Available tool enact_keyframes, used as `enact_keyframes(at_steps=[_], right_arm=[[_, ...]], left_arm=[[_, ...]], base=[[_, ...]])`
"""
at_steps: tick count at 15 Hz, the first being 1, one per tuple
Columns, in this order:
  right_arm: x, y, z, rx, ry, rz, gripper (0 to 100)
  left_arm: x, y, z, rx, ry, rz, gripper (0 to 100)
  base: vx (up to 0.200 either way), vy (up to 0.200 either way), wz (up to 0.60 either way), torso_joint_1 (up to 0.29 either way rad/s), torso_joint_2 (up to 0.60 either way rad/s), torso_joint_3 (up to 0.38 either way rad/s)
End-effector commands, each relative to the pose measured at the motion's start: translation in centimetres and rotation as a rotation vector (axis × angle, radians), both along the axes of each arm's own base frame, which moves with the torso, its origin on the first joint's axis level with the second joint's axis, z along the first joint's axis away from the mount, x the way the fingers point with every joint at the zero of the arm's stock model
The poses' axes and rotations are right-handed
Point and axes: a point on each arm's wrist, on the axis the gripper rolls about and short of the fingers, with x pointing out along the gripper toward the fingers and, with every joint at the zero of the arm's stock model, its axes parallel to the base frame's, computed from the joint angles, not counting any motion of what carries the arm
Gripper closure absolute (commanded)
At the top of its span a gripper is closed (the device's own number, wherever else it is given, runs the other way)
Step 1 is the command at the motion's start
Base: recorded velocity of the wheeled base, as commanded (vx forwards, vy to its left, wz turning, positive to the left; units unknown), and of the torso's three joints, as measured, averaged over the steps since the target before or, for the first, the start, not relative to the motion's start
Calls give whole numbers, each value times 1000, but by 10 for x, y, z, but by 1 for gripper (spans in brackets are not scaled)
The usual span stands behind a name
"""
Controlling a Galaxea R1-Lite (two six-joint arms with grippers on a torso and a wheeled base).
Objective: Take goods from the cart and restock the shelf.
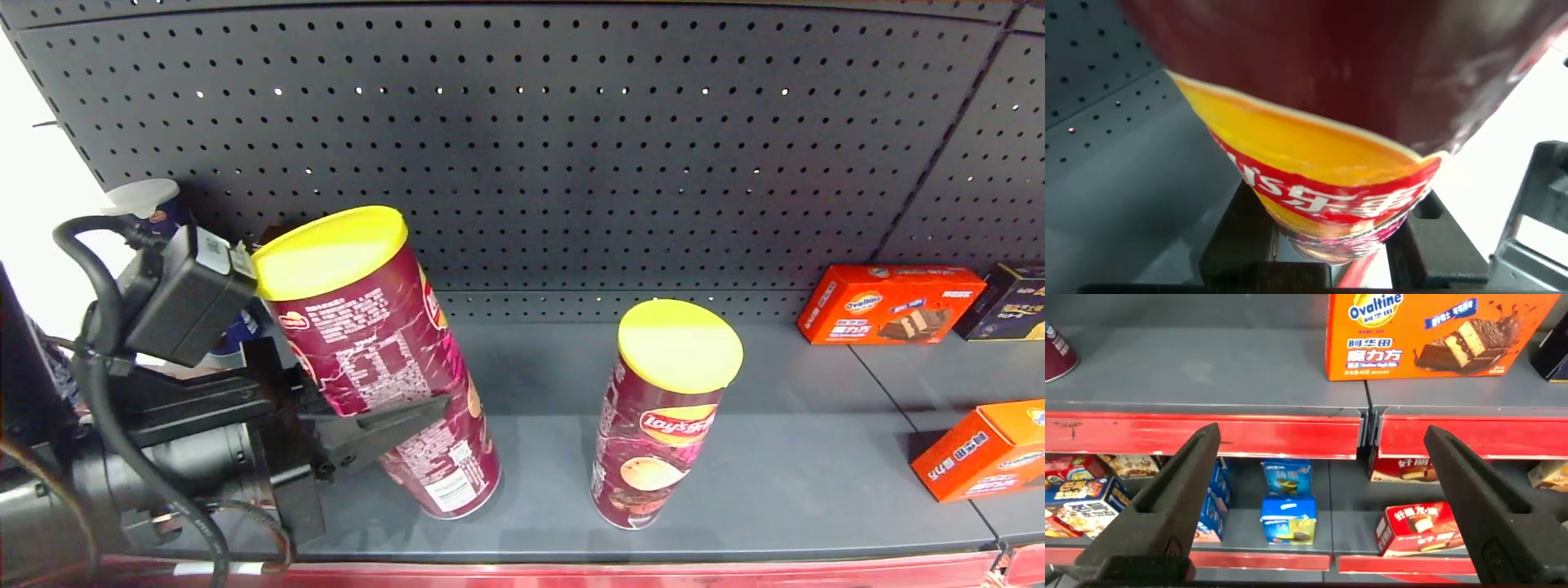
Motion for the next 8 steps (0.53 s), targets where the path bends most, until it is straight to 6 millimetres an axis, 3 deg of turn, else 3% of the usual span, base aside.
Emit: enact_keyframes(at_steps=[1,4,8], right_arm=[[0,0,0,0,5,1,0],[0,0,0,0,4,1,0],[0,0,0,0,5,1,0]], left_arm=[[12,-9,-4,20,23,20,100],[23,-34,2,-5,72,21,100],[46,-59,1,43,101,146,100]], base=[[0,0,0,0,0,0],[0,0,0,0,0,0],[0,0,0,0,0,0]])
